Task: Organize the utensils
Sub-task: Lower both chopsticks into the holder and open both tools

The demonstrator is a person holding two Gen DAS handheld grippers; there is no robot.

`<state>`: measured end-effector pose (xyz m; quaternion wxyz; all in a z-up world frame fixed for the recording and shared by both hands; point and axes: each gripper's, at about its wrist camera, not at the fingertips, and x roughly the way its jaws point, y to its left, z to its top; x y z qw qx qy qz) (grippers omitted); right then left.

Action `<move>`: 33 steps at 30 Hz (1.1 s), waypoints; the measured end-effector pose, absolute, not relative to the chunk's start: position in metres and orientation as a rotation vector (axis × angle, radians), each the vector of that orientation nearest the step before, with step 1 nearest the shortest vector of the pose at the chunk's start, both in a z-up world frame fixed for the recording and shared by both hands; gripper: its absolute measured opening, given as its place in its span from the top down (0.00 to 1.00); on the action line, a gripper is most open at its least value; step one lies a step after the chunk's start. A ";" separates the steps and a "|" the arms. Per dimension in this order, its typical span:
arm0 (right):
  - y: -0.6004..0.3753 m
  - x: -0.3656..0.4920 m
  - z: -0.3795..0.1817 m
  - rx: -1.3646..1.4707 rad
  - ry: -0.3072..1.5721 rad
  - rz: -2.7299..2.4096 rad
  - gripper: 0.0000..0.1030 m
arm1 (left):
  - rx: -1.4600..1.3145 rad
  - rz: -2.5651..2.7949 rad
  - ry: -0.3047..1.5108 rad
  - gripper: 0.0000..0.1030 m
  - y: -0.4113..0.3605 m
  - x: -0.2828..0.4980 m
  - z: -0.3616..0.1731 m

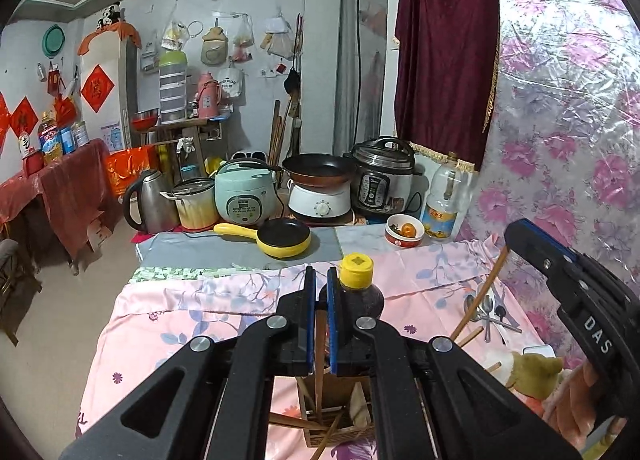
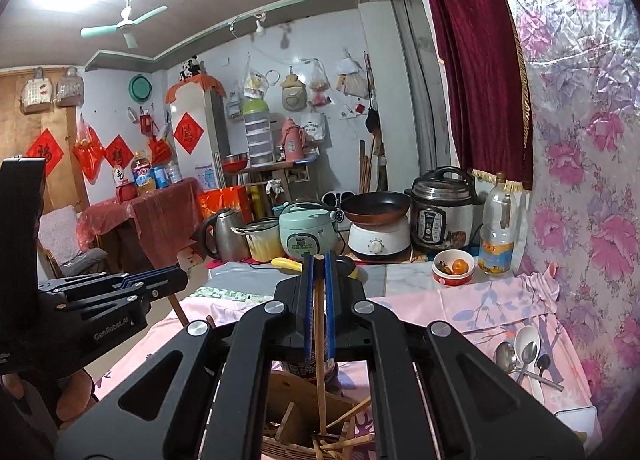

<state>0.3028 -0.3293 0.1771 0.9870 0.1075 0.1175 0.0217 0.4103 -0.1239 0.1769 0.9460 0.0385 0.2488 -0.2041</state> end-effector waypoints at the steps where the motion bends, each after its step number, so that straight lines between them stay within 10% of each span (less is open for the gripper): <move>1: -0.328 0.303 0.177 0.217 0.237 0.046 0.94 | 0.082 -0.418 0.509 0.94 -0.125 0.408 0.175; 33: -0.325 0.312 0.153 0.207 0.312 0.055 0.94 | 0.166 -0.329 0.477 0.94 -0.129 0.386 0.134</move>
